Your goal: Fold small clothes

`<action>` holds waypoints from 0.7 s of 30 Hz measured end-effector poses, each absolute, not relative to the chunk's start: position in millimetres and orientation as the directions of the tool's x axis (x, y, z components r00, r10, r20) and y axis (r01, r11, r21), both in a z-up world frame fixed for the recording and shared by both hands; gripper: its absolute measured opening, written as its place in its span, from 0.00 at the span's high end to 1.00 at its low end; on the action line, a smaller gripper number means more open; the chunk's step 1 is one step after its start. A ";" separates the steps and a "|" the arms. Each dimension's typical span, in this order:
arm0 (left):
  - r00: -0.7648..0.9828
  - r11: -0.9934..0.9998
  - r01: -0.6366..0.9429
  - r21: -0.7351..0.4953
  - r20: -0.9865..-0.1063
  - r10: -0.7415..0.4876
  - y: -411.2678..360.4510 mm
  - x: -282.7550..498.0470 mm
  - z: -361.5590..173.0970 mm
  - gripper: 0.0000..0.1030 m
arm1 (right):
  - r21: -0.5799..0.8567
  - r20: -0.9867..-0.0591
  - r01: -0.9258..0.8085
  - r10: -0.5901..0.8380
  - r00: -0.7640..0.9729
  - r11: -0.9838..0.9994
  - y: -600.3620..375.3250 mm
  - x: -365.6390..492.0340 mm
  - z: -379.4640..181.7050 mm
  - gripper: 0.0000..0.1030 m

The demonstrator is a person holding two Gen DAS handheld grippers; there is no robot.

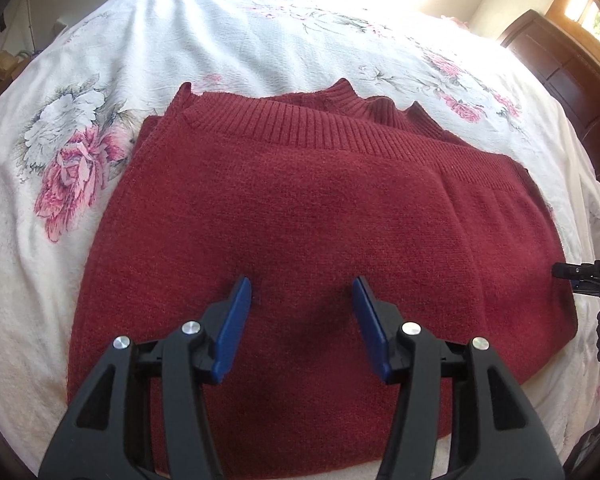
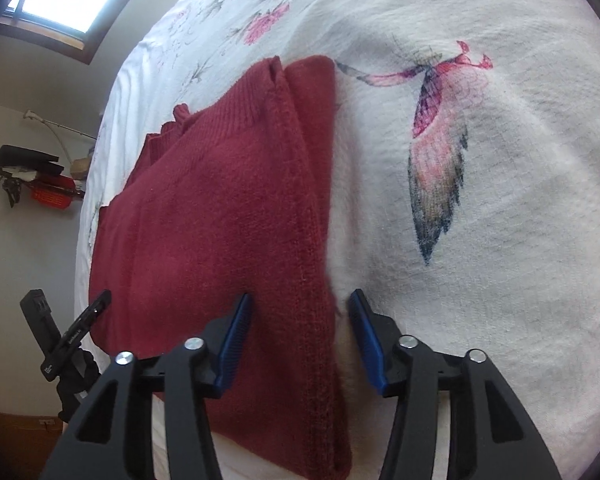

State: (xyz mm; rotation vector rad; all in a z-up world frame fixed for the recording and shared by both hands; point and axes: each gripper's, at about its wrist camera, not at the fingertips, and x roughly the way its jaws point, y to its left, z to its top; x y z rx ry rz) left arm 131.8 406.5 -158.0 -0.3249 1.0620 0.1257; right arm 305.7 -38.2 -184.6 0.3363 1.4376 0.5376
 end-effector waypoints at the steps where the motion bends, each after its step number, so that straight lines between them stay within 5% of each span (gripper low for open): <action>1: 0.484 0.945 -0.256 -0.202 -0.873 -0.056 407.4 132.8 -159.0 0.49 | 0.539 -0.835 -0.138 0.549 0.040 0.831 -37.5 306.6 -187.2 0.62; 7: 0.483 0.942 -0.258 -0.215 -0.873 -0.067 412.7 134.5 -163.9 0.47 | 0.553 -0.825 -0.119 0.562 0.061 0.825 -42.6 305.9 -195.1 0.71; 21: 0.492 0.945 -0.253 -0.205 -0.869 -0.056 411.8 134.3 -167.7 0.44 | 0.502 -0.857 -0.100 0.509 0.074 0.859 -32.5 305.2 -198.9 0.73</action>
